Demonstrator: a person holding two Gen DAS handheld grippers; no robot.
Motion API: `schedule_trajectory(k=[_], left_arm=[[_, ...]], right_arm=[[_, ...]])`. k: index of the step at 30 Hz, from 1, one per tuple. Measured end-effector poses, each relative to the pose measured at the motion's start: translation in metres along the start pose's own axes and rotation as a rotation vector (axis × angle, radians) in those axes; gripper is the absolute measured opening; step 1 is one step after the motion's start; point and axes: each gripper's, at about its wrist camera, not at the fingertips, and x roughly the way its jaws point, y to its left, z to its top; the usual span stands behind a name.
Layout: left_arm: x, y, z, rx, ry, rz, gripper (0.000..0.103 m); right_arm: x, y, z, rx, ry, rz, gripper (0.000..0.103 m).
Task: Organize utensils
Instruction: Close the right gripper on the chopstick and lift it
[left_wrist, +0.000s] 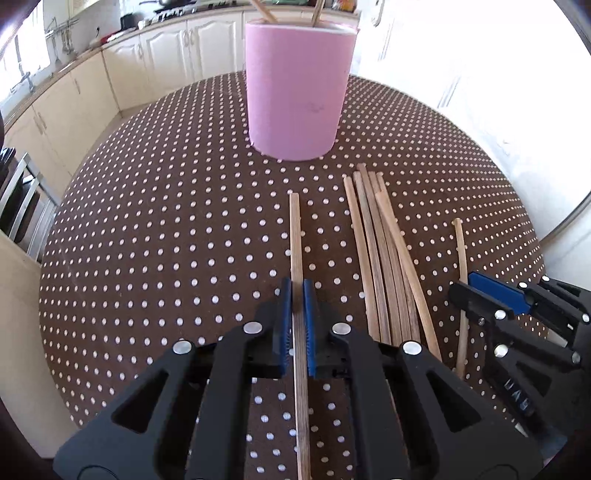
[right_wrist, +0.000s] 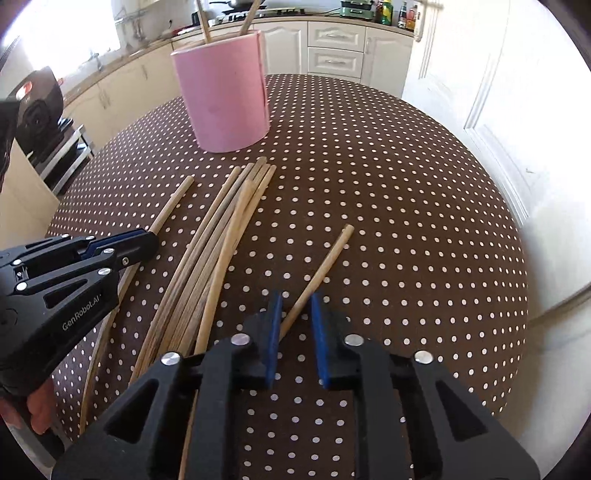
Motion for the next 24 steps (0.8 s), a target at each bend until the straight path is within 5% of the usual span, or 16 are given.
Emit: schedule_trajectory(k=[3,24], left_arm=[[-0.002,-0.002,-0.002,0.019,-0.026,-0.03,0.006],[-0.049,0.013,-0.001,-0.016,-0.159,-0.06,0.006]], right_arm=[[-0.001,-0.014,0.002,0.07,-0.003,0.053,0.004],[-0.027,-0.019,0.026,0.117,-0.113,0.12,0.004]])
